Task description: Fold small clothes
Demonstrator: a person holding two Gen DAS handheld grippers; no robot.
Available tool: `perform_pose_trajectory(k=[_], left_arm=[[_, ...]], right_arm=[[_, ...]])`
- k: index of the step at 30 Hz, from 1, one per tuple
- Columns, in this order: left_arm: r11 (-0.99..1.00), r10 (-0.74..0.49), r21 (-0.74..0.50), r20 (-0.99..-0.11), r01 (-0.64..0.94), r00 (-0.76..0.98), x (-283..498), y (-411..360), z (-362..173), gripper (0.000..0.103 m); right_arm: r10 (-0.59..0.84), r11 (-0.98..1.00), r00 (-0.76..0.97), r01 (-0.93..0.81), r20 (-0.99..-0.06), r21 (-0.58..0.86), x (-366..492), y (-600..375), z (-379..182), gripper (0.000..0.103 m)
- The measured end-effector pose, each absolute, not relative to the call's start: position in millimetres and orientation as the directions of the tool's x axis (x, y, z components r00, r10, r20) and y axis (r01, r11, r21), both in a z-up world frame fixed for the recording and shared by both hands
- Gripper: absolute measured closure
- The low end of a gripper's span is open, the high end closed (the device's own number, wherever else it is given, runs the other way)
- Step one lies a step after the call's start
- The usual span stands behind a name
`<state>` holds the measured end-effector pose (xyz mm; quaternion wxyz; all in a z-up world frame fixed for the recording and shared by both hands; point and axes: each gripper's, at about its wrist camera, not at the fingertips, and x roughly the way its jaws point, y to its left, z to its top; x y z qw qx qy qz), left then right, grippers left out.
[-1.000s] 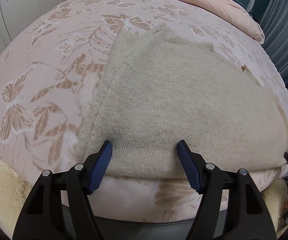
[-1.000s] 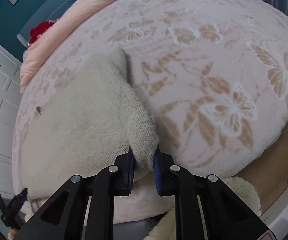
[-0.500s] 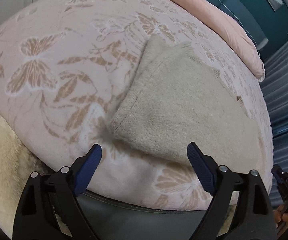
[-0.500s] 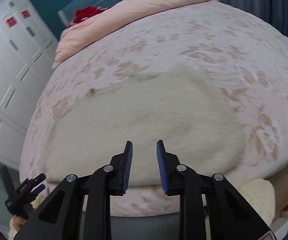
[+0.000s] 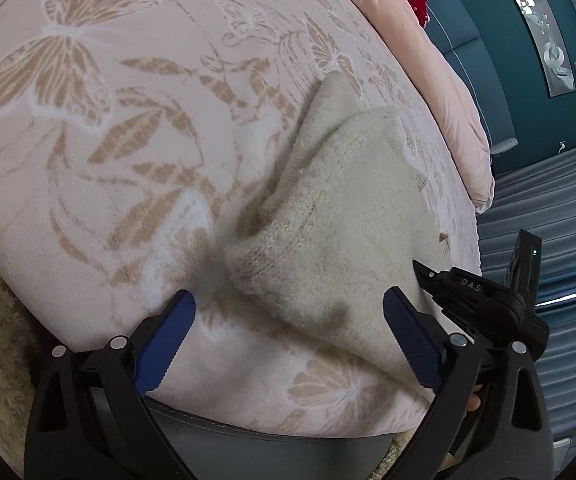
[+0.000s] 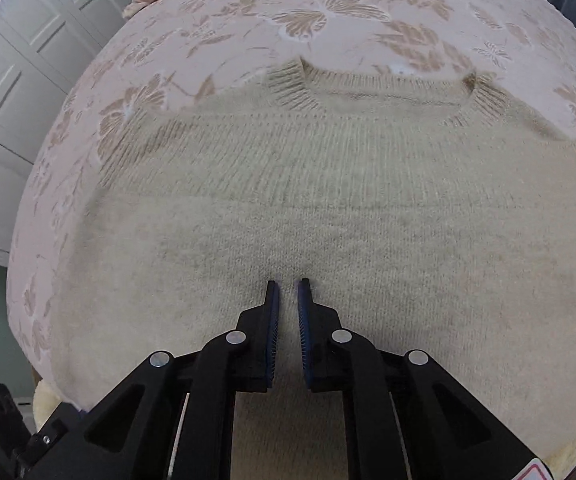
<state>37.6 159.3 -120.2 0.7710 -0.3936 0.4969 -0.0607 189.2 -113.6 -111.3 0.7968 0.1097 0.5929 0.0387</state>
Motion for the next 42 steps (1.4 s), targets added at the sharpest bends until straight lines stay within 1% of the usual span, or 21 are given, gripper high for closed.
perform_pose_trajectory(k=[4,9,11,13,15,16,18,20,22,23,27,28,29,31,33,35,36,37,38,40,42], left_arm=[[0.672,-0.478,-0.665,-0.725,-0.325,0.496,44.4,156.8,-117.9,0.006],[0.615,-0.492,-0.7,-0.701,-0.364,0.516,56.8,161.4,-117.9,0.007],[0.628,-0.477,-0.681,-0.72,-0.377,0.505,63.0,159.5,-117.1,0.018],[0.665,-0.474,-0.655,-0.742,-0.361,0.474,72.4,153.0,-117.3,0.049],[0.695,-0.461,-0.623,-0.77,-0.359,0.442,80.6,149.2,-117.3,0.06],[0.69,-0.477,-0.634,-0.762,-0.35,0.439,83.5,148.6,-116.0,0.069],[0.691,-0.495,-0.643,-0.753,-0.328,0.434,86.4,147.4,-110.1,0.078],[0.722,-0.485,-0.633,-0.751,-0.279,0.447,88.5,140.4,-93.4,0.082],[0.772,-0.466,-0.607,-0.741,-0.186,0.484,88.7,124.1,-62.2,0.085],[0.796,-0.458,-0.591,-0.73,-0.132,0.507,87.4,112.5,-43.3,0.085],[0.833,-0.512,-0.535,-0.653,0.138,0.557,80.7,41.8,36.5,0.092],[0.823,-0.548,-0.525,-0.63,0.218,0.55,77.8,18.6,51.8,0.101],[0.796,-0.597,-0.527,-0.604,0.297,0.528,74.9,-5.4,63.9,0.102],[0.773,-0.635,-0.494,-0.6,0.398,0.487,68.5,-57.0,76.8,0.102],[0.763,-0.639,-0.453,-0.636,0.461,0.433,61.6,-107.2,71.8,0.101],[0.768,-0.626,-0.454,-0.683,0.451,0.377,54.5,-138.1,54.4,0.098],[0.77,-0.624,-0.471,-0.696,0.43,0.354,49.5,-143.8,44.2,0.093],[0.778,-0.617,-0.482,-0.71,0.403,0.341,44.6,-144.1,33.7,0.076],[0.794,-0.601,-0.487,-0.72,0.364,0.347,39.4,-137.0,24.1,0.066],[0.833,-0.552,-0.492,-0.715,0.253,0.428,31.6,-102.0,10.4,0.04],[0.866,-0.467,-0.49,-0.721,0.1,0.512,25.9,-50.7,-0.4,0.028]], right_arm=[[0.172,0.982,0.267,0.031,-0.948,0.187,190.7,-109.1,-100.1,0.096],[0.186,0.975,0.331,0.054,-0.925,0.215,193.6,-118.4,-72.2,0.094],[0.154,0.982,0.274,0.062,-0.949,0.178,201.8,-117.3,-91.0,0.094],[0.156,0.983,0.274,0.048,-0.949,0.175,203.5,-115.4,-107.2,0.094],[0.156,0.983,0.295,0.043,-0.943,0.176,201.9,-115.3,-107.2,0.094],[0.164,0.982,0.298,0.044,-0.94,0.185,200.6,-116.6,-105.5,0.094],[0.201,0.974,0.308,0.038,-0.93,0.223,196.9,-123.1,-99.6,0.093],[0.25,0.957,0.339,0.053,-0.907,0.284,187.1,-136.9,-86.9,0.091],[0.252,0.947,0.404,0.083,-0.879,0.31,167.9,-158.4,-69.8,0.076],[0.247,0.944,0.43,0.094,-0.868,0.315,156.3,-171.2,-61.7,0.065],[0.225,0.932,0.5,0.141,-0.836,0.335,107.4,-231.3,-37.4,0.064],[0.215,0.925,0.515,0.165,-0.83,0.342,93.9,-248.8,-32.9,0.064],[0.203,0.918,0.529,0.19,-0.824,0.349,80.5,-266.8,-29.1,0.063],[0.186,0.892,0.554,0.251,-0.811,0.376,54.7,-302.6,-24.8,0.062],[0.169,0.865,0.569,0.305,-0.805,0.398,32.3,-332.2,-23.8,0.058],[0.15,0.855,0.573,0.335,-0.806,0.397,13.6,-352.7,-24.1,0.056],[0.134,0.856,0.572,0.345,-0.809,0.385,5.7,-359.3,-24.1,0.055],[0.116,0.859,0.576,0.35,-0.809,0.373,-2.1,-363.9,-23.5,0.055],[0.107,0.862,0.58,0.351,-0.808,0.367,-7.7,-367.0,-24.2,0.052],[0.104,0.865,0.578,0.349,-0.809,0.361,-14.6,-367.5,-28.0,0.048],[0.121,0.871,0.572,0.331,-0.811,0.364,-15.3,-362.5,-33.6,0.048]])
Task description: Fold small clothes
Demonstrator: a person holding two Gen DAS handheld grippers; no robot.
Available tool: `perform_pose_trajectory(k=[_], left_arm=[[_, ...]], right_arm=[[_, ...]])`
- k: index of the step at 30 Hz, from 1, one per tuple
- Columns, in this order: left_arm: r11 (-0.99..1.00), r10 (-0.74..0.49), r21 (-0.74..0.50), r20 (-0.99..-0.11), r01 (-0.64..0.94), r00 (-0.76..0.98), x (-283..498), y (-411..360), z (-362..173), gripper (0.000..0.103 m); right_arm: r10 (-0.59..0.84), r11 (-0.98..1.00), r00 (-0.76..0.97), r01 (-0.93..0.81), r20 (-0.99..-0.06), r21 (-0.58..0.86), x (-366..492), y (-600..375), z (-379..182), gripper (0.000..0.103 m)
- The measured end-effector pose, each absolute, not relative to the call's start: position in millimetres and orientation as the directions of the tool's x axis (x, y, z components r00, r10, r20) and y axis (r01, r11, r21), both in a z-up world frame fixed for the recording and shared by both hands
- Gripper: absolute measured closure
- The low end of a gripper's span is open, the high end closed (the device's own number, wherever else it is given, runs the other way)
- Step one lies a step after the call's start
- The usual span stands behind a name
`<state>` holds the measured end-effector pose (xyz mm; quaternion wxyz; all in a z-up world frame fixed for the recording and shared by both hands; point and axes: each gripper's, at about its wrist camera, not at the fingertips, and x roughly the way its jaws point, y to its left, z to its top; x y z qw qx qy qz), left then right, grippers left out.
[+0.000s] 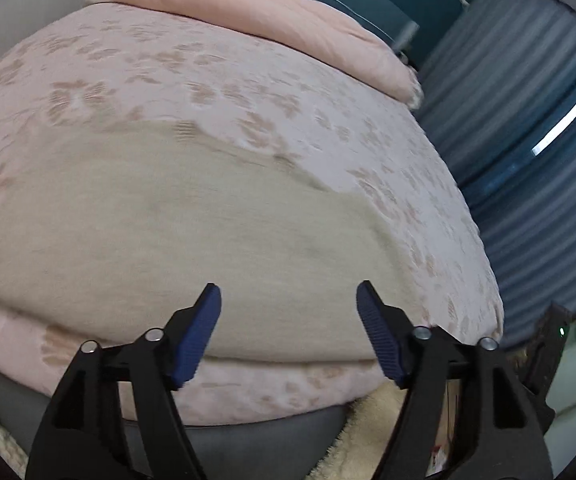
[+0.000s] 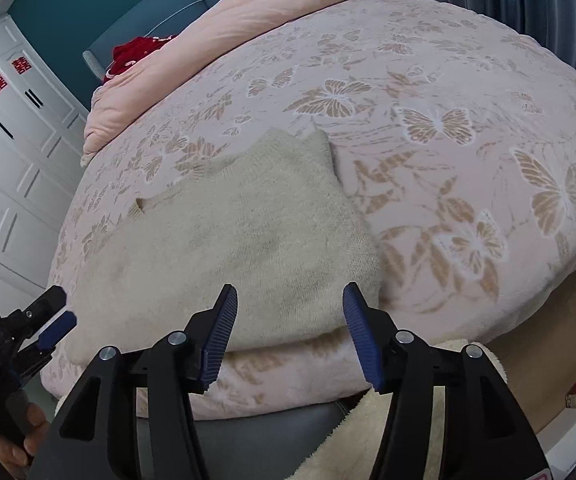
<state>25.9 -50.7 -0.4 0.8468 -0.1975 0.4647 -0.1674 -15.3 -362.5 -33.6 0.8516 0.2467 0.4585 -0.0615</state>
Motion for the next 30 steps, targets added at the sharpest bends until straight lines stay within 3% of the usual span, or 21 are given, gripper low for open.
perform_pose_trajectory(k=[2,6,8,11,12,13,14,15,18,21,25,27,30], left_arm=[[0.875,-0.35,-0.474,-0.76,-0.099,0.547,27.1,7.4,-16.5,0.02],[0.724,-0.255,-0.522,-0.809,-0.45,0.529,21.1,112.7,-59.8,0.02],[0.639,-0.241,-0.544,-0.814,-0.545,0.529,18.5,143.3,-78.9,0.02],[0.582,-0.317,-0.592,-0.797,-0.558,0.515,32.0,158.7,-103.3,0.02],[0.574,-0.338,-0.601,-0.792,-0.556,0.508,38.6,158.4,-109.7,0.024],[0.561,-0.359,-0.618,-0.781,-0.55,0.511,43.9,158.5,-114.3,0.042],[0.558,-0.374,-0.63,-0.771,-0.539,0.515,48.4,154.7,-114.8,0.053],[0.562,-0.394,-0.643,-0.761,-0.52,0.515,54.9,151.6,-113.1,0.078],[0.644,-0.37,-0.638,-0.743,-0.422,0.559,66.4,131.4,-73.0,0.09],[0.787,-0.381,-0.596,-0.674,-0.162,0.632,74.1,77.3,4.0,0.094],[0.823,-0.516,-0.539,-0.576,0.179,0.634,65.8,-27.2,77.7,0.095],[0.815,-0.571,-0.48,-0.572,0.323,0.589,54.2,-85.9,87.0,0.095],[0.802,-0.583,-0.37,-0.656,0.47,0.479,34.9,-165.2,55.7,0.094]], right_arm=[[0.132,0.88,0.561,0.312,-0.817,0.357,-13.0,-352.2,-38.2,0.048],[0.18,0.893,0.542,0.26,-0.821,0.368,-1.1,-324.2,-44.5,0.048],[0.198,0.901,0.526,0.236,-0.827,0.365,4.3,-308.0,-45.9,0.048],[0.212,0.912,0.506,0.205,-0.836,0.356,9.1,-288.1,-45.3,0.048],[0.212,0.915,0.504,0.199,-0.838,0.351,9.0,-283.1,-44.2,0.048],[0.212,0.917,0.503,0.193,-0.838,0.349,8.4,-279.5,-43.0,0.048],[0.211,0.919,0.504,0.19,-0.838,0.346,6.8,-277.3,-41.9,0.047],[0.208,0.921,0.507,0.188,-0.837,0.343,5.1,-275.8,-40.4,0.046],[0.193,0.924,0.522,0.189,-0.831,0.334,0.7,-279.6,-35.7,0.045],[0.182,0.911,0.547,0.218,-0.817,0.349,-0.9,-296.7,-30.7,0.045],[0.153,0.879,0.594,0.283,-0.79,0.383,-7.4,-332.9,-22.3,0.045],[0.131,0.864,0.609,0.317,-0.782,0.392,-14.1,-350.6,-19.2,0.045],[0.131,0.829,0.62,0.36,-0.774,0.428,-26.4,-374.3,-22.1,0.043]])
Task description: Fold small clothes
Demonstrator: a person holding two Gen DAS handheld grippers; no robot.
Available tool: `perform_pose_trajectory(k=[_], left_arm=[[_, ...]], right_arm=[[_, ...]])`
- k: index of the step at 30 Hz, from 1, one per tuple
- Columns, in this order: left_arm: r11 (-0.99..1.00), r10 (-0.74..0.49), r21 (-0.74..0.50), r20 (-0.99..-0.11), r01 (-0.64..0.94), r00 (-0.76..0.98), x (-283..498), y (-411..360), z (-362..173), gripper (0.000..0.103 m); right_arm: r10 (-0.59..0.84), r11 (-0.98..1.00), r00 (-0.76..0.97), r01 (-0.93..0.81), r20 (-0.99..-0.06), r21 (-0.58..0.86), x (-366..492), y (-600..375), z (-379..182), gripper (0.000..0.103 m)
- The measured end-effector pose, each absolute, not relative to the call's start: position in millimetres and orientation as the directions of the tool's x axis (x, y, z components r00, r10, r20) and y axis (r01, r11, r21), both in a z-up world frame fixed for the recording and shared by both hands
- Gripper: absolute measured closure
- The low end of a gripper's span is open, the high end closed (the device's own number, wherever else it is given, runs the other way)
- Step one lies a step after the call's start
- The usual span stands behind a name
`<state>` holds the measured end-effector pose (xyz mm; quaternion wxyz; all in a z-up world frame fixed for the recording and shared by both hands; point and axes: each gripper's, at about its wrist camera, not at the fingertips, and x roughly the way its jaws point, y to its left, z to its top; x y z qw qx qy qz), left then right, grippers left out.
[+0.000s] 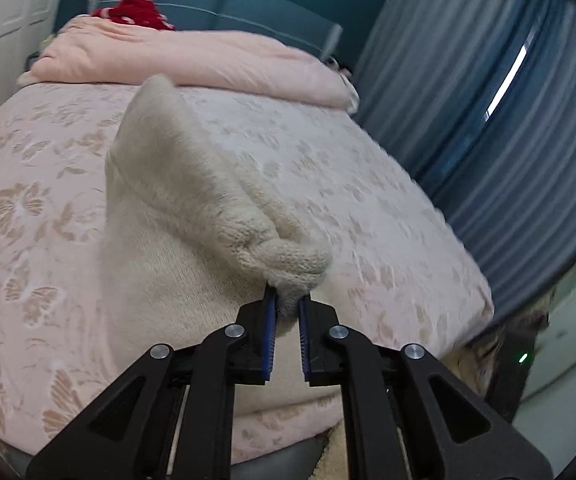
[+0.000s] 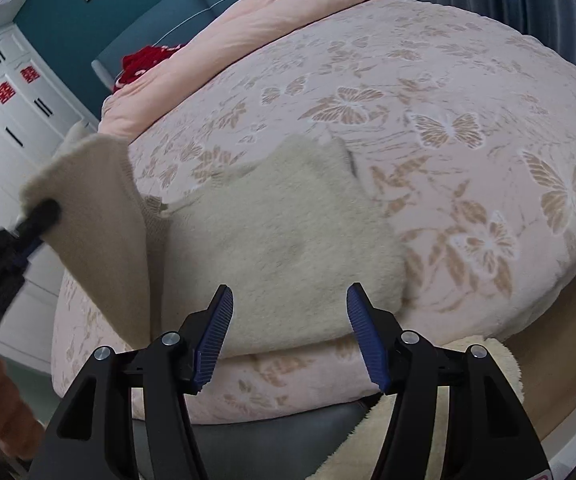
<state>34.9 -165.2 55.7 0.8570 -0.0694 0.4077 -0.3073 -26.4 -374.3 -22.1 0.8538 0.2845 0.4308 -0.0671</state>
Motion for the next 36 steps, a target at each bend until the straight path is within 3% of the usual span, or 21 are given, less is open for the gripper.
perform_pose_trajectory(k=[3,5,6,7,9,12,14,19,20,21,22,23,24,25,26,29,32,33,34,36], left_arm=[[0.805,-0.487,-0.251,-0.797,0.537,0.357,18.4,-211.4,-9.5,0.088],[0.816,-0.426,-0.194,-0.838,0.545,0.34,1.6,-207.4,-34.5,0.083],[0.812,-0.429,-0.191,-0.836,0.551,0.343,-7.3,-197.4,-39.4,0.064],[0.82,-0.421,-0.177,-0.83,0.544,0.365,-15.6,-185.8,-40.4,0.033],[0.854,-0.4,-0.143,-0.794,0.499,0.457,-26.0,-152.9,-36.5,0.017],[0.904,-0.308,-0.068,-0.789,0.423,0.531,-19.5,-120.2,-39.1,0.014],[0.929,-0.247,-0.043,-0.812,0.367,0.529,-6.2,-108.3,-47.0,0.014],[0.948,-0.228,-0.065,-0.822,0.311,0.521,18.5,-98.0,-57.0,0.014],[0.943,-0.224,-0.045,-0.82,0.33,0.527,19.9,-98.4,-60.0,0.015],[0.935,-0.215,-0.016,-0.82,0.355,0.53,21.2,-98.4,-63.3,0.025],[0.927,-0.211,-0.003,-0.83,0.374,0.516,22.0,-97.9,-67.6,0.045],[0.923,-0.219,-0.018,-0.846,0.383,0.487,26.0,-94.9,-71.9,0.056],[0.929,-0.232,-0.056,-0.858,0.366,0.458,30.3,-88.7,-74.1,0.077],[0.934,-0.257,-0.107,-0.865,0.341,0.432,33.9,-83.0,-75.0,0.087],[0.937,-0.276,-0.148,-0.867,0.316,0.415,35.8,-79.5,-74.5,0.091],[0.929,-0.318,-0.198,-0.86,0.314,0.399,35.1,-85.3,-67.9,0.091],[0.923,-0.313,-0.185,-0.87,0.338,0.381,32.9,-102.1,-68.0,0.094],[0.922,-0.31,-0.183,-0.877,0.342,0.368,33.0,-105.9,-71.5,0.094],[0.92,-0.308,-0.181,-0.883,0.347,0.355,32.9,-109.1,-76.2,0.094],[0.917,-0.296,-0.163,-0.89,0.365,0.347,31.1,-115.7,-81.4,0.094]], right_arm=[[0.133,0.811,0.61,0.386,-0.781,0.44,-33.9,-388.9,-29.0,0.043],[0.154,0.809,0.614,0.371,-0.774,0.456,-35.0,-391.7,-30.5,0.041],[0.167,0.808,0.617,0.362,-0.769,0.466,-34.7,-390.8,-31.4,0.036],[0.19,0.802,0.619,0.35,-0.762,0.484,-32.7,-389.5,-32.8,0.034],[0.268,0.774,0.621,0.316,-0.736,0.549,-24.1,-385.3,-38.0,0.031],[0.391,0.709,0.593,0.294,-0.704,0.641,-0.3,-374.7,-51.8,0.029],[0.439,0.689,0.57,0.284,-0.695,0.667,18.1,-363.8,-60.9,0.029],[0.508,0.646,0.498,0.319,-0.703,0.693,57.9,-343.3,-89.4,0.028],[0.516,0.636,0.495,0.326,-0.699,0.7,63.1,-340.5,-92.6,0.034],[0.52,0.636,0.488,0.326,-0.701,0.699,67.8,-336.7,-92.1,0.066],[0.517,0.646,0.488,0.316,-0.703,0.695,72.2,-332.9,-85.9,0.083],[0.512,0.657,0.518,0.277,-0.685,0.701,73.8,-329.7,-70.8,0.085],[0.506,0.668,0.571,0.214,-0.646,0.713,71.5,-327.4,-48.0,0.087],[0.502,0.68,0.625,0.141,-0.597,0.719,66.6,-325.8,-19.9,0.088],[0.5,0.688,0.666,0.082,-0.553,0.721,60.1,-325.9,6.0,0.089],[0.399,0.772,0.746,0.041,-0.533,0.635,31.9,-335.2,45.3,0.089],[0.145,0.901,0.662,0.219,-0.735,0.375,22.6,-360.6,-5.2,0.09],[0.126,0.898,0.589,0.274,-0.798,0.344,24.3,-371.8,-37.9,0.09],[0.147,0.874,0.522,0.329,-0.84,0.358,24.0,-383.4,-69.7,0.09],[0.201,0.813,0.534,0.377,-0.821,0.444,11.9,-398.7,-88.3,0.09]])
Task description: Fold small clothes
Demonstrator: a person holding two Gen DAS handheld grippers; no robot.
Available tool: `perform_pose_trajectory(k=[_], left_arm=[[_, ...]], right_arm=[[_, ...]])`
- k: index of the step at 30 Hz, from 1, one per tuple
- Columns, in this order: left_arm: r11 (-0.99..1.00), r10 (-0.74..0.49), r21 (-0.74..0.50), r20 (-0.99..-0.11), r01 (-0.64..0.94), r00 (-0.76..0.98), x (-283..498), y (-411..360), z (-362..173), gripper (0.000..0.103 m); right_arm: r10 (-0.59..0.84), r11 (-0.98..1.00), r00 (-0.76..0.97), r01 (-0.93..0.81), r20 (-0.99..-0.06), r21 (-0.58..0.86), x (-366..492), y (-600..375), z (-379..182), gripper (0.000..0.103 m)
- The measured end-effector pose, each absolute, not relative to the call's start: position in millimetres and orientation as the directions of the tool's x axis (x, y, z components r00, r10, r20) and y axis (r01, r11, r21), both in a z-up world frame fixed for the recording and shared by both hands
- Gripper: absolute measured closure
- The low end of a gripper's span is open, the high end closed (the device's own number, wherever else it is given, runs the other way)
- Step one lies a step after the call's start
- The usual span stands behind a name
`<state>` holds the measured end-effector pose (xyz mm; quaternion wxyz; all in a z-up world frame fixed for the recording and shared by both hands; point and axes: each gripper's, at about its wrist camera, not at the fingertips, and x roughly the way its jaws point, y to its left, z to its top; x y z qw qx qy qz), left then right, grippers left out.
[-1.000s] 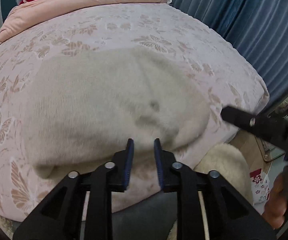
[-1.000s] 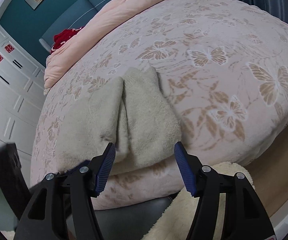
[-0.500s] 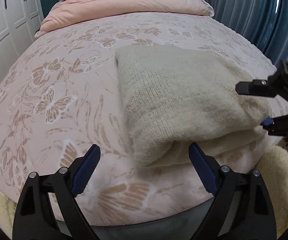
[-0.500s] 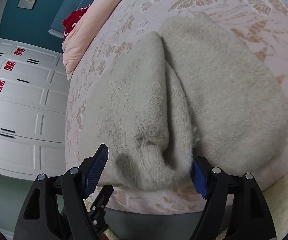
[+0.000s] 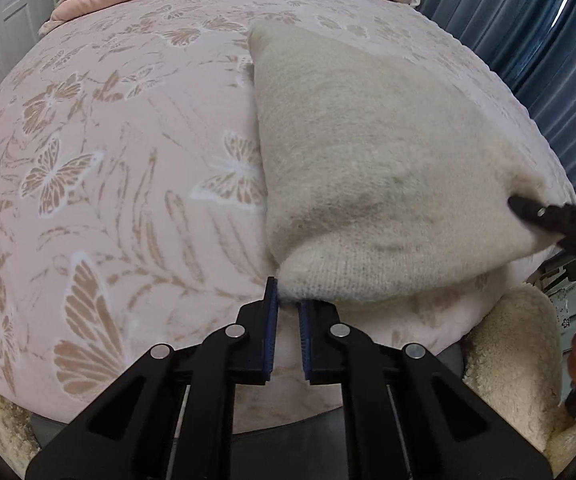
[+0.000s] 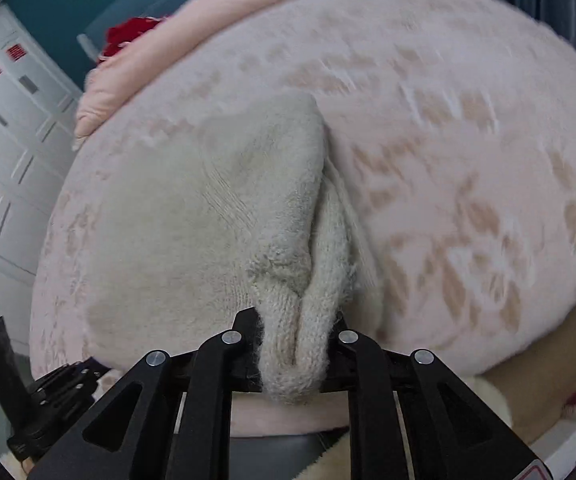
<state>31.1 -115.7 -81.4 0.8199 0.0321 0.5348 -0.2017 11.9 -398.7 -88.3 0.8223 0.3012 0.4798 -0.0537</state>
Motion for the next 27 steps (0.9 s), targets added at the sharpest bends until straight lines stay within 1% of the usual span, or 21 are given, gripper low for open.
perform_pose_trajectory(k=[2,4,5,7,8,9,10,11,12,13,14,15,16,17,18,20,22,24,26,27], left_arm=[[0.919,-0.276,-0.139,-0.894,0.368,0.353,29.3,-119.4,-80.7,0.094],[0.922,-0.272,-0.138,-0.896,0.361,0.35,29.6,-119.1,-80.7,0.094],[0.923,-0.269,-0.136,-0.897,0.359,0.351,30.1,-118.9,-81.0,0.094],[0.924,-0.263,-0.13,-0.899,0.36,0.35,30.4,-119.9,-81.6,0.094],[0.924,-0.258,-0.124,-0.901,0.362,0.349,29.4,-121.3,-81.5,0.094],[0.924,-0.25,-0.114,-0.903,0.366,0.348,28.0,-123.1,-80.3,0.092],[0.923,-0.238,-0.099,-0.906,0.373,0.351,25.9,-125.0,-78.0,0.09],[0.921,-0.223,-0.075,-0.906,0.382,0.359,22.9,-126.3,-74.5,0.087],[0.92,-0.198,-0.043,-0.909,0.39,0.367,19.5,-126.7,-71.2,0.074],[0.922,-0.171,-0.013,-0.91,0.386,0.378,15.8,-125.1,-67.5,0.048],[0.928,-0.16,-0.001,-0.905,0.373,0.395,12.8,-120.9,-62.6,0.037],[0.933,-0.169,-0.008,-0.893,0.36,0.417,8.7,-114.4,-55.6,0.027],[0.936,-0.179,-0.018,-0.884,0.352,0.432,6.7,-108.0,-49.7,0.023],[0.939,-0.176,-0.016,-0.881,0.343,0.44,5.2,-102.6,-45.2,0.022],[0.944,-0.166,-0.012,-0.879,0.329,0.447,4.9,-96.9,-41.4,0.021],[0.958,-0.152,-0.015,-0.876,0.287,0.458,5.6,-85.4,-34.6,0.021],[0.968,-0.14,-0.024,-0.875,0.248,0.463,7.9,-75.6,-29.5,0.02],[0.974,-0.127,-0.02,-0.872,0.224,0.473,9.6,-68.3,-25.0,0.019],[0.977,-0.114,-0.009,-0.865,0.212,0.489,7.4,-62.6,-20.2,0.017],[0.979,-0.107,-0.004,-0.862,0.205,0.495,6.7,-59.2,-18.5,0.016]], right_arm=[[0.217,0.788,0.6,0.357,-0.77,0.501,5.1,-399.8,-70.0,0.09],[0.21,0.807,0.63,0.32,-0.748,0.496,6.8,-396.9,-55.8,0.09],[0.2,0.827,0.615,0.311,-0.763,0.468,13.1,-395.1,-58.6,0.09],[0.192,0.854,0.517,0.331,-0.834,0.402,26.4,-394.4,-88.3,0.089],[0.213,0.848,0.487,0.339,-0.847,0.408,28.6,-397.1,-101.1,0.088],[0.218,0.832,0.511,0.348,-0.832,0.432,24.8,-400.6,-99.6,0.088],[0.223,0.82,0.532,0.351,-0.817,0.453,20.5,-403.2,-92.1,0.086],[0.202,0.817,0.545,0.364,-0.814,0.447,13.9,-404.5,-83.2,0.077],[0.161,0.82,0.555,0.385,-0.816,0.424,7.0,-405.4,-73.9,0.066],[0.11,0.825,0.555,0.412,-0.825,0.387,0.5,-406.3,-65.1,0.062],[0.072,0.832,0.557,0.424,-0.827,0.358,-4.7,-405.7,-55.6,0.06],[0.037,0.843,0.568,0.424,-0.822,0.332,-10.1,-402.6,-42.7,0.063],[0.016,0.862,0.592,0.401,-0.806,0.311,-11.3,-396.2,-28.3,0.066],[0.032,0.882,0.619,0.351,-0.785,0.313,-8.9,-387.2,-13.1,0.075],[0.079,0.9,0.641,0.283,-0.763,0.331,-2.3,-373.9,1.5,0.086],[0.185,0.917,0.656,0.151,-0.732,0.368,16.1,-345.0,24.1,0.094],[0.267,0.925,0.648,0.036,-0.713,0.379,40.8,-309.8,31.9,0.096],[0.295,0.938,0.577,-0.024,-0.762,0.345,69.6,-275.6,11.3,0.096],[0.329,0.941,0.377,-0.053,-0.866,0.334,96.0,-244.1,-50.9,0.096],[0.315,0.947,0.305,-0.044,-0.899,0.317,100.7,-234.0,-82.7,0.097]])
